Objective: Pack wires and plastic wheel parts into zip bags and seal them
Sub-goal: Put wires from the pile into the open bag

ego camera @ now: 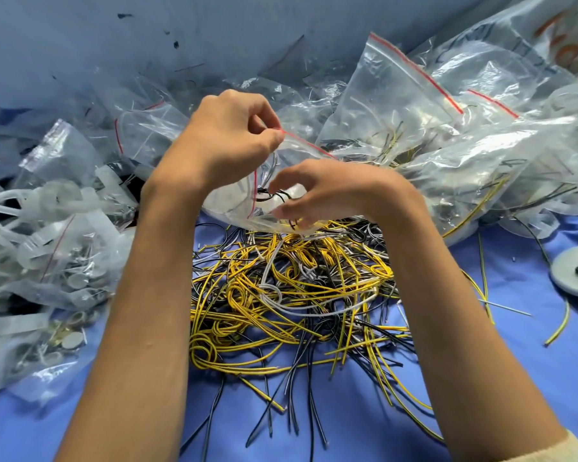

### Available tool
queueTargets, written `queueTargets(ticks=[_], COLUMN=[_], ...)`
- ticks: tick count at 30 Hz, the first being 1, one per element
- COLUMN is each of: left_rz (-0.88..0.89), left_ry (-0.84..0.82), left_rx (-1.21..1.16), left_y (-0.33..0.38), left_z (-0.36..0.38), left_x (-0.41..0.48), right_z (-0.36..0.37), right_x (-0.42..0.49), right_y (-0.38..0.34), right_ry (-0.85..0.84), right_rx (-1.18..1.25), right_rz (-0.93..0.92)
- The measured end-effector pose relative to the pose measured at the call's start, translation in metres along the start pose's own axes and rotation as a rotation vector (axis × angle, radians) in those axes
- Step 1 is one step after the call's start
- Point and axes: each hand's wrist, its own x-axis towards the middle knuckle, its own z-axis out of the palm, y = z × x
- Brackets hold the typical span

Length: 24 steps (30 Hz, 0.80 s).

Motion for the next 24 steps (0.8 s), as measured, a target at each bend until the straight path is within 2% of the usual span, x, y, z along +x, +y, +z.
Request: queueTargets(ticks=[2,5,9,16,18,21,22,24], left_rz=[0.002,0.008,0.013,0.010,0.004,-0.017,-0.030,-0.063], left_ry=[-0.004,-0.017,-0.017,0.013,0.035,0.072,0.090,0.131], left_rx=[-0.002,0.007,0.019,0.013,0.011,0.010,0.012,0.016], left_y=[0.000,0.002,0.003,0.000,-0.001,-0.003,-0.004,-0.004], left_z=[0.000,0.001,0.004,0.002,0.001,0.001,0.001,0.001], left_x=[0.000,-0.001,-0.001,0.001,0.002,0.002,0.001,0.002], right_z=[0.002,0.005,0.007,0.007,0.009,0.012,0.010,0.002], right_x=[0.002,0.005,0.008,0.009,0.012,0.013,0.012,0.006], right_y=[0.002,0.001,-0.001,-0.003,-0.002,0.004,0.005,0.008], right_ry=[-0.035,-0.046,0.003,0.336,0.305,0.058,0.046,0.144], right_rx=[0.010,-0.113,-0.050,0.043,0.040,-0.062,-0.052,0.090], right_rz=[0.034,0.034,-0.019,-0.211,-0.196,-0.133,-0.136,-0.168])
